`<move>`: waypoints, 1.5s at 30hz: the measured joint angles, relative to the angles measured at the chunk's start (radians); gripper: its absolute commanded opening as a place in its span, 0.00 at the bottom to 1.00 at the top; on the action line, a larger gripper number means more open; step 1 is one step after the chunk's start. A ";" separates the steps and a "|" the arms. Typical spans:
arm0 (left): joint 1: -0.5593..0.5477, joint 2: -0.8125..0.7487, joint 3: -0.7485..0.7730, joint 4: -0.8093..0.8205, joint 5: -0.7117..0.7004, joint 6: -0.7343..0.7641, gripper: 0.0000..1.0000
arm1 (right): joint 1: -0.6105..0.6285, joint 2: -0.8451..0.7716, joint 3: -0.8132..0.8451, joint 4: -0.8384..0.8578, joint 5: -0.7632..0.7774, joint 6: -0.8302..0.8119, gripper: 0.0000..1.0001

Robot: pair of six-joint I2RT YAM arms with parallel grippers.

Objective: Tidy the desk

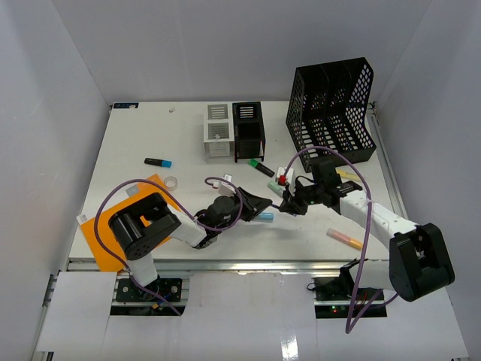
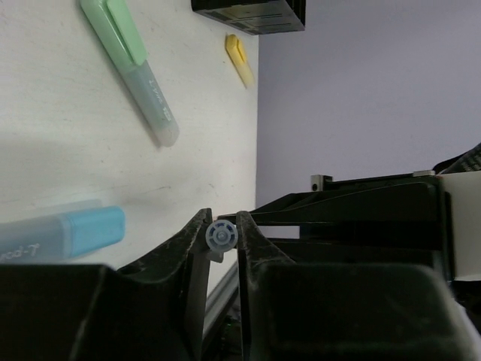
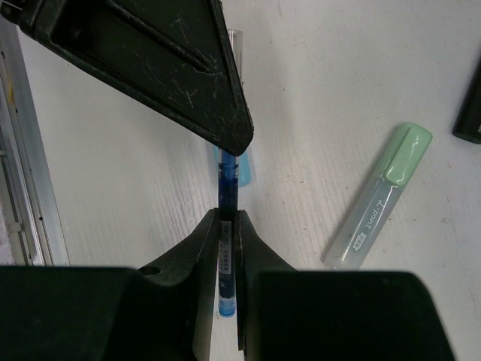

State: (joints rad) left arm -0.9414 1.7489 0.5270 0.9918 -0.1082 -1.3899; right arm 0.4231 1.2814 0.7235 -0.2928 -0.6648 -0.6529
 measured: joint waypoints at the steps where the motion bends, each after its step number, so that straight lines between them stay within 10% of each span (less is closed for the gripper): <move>1: -0.001 0.000 0.000 -0.004 -0.004 0.006 0.21 | -0.001 -0.001 0.000 0.002 -0.002 0.000 0.08; 4: -0.002 -0.002 0.002 -0.004 -0.013 0.022 0.13 | -0.004 -0.003 0.000 0.002 -0.008 -0.001 0.13; 10: -0.004 -0.020 0.003 -0.012 -0.022 0.072 0.00 | -0.008 -0.009 0.000 -0.005 -0.033 -0.022 0.69; 13: -0.004 -0.052 0.005 -0.041 -0.035 0.111 0.00 | -0.014 -0.020 0.000 -0.018 -0.052 -0.034 0.83; 27: 0.175 -0.510 0.275 -0.699 -0.209 0.635 0.00 | -0.152 -0.175 -0.001 -0.074 -0.197 -0.099 0.83; 35: 0.461 -0.418 0.597 -0.955 -0.223 0.924 0.00 | -0.156 -0.175 -0.002 -0.090 -0.215 -0.120 0.83; 45: 0.514 -0.128 0.842 -1.069 -0.206 1.095 0.00 | -0.171 -0.166 -0.002 -0.102 -0.222 -0.130 0.83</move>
State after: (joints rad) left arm -0.4275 1.6212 1.3695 -0.0776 -0.3145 -0.2950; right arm 0.2519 1.1152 0.7219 -0.3946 -0.8871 -0.7828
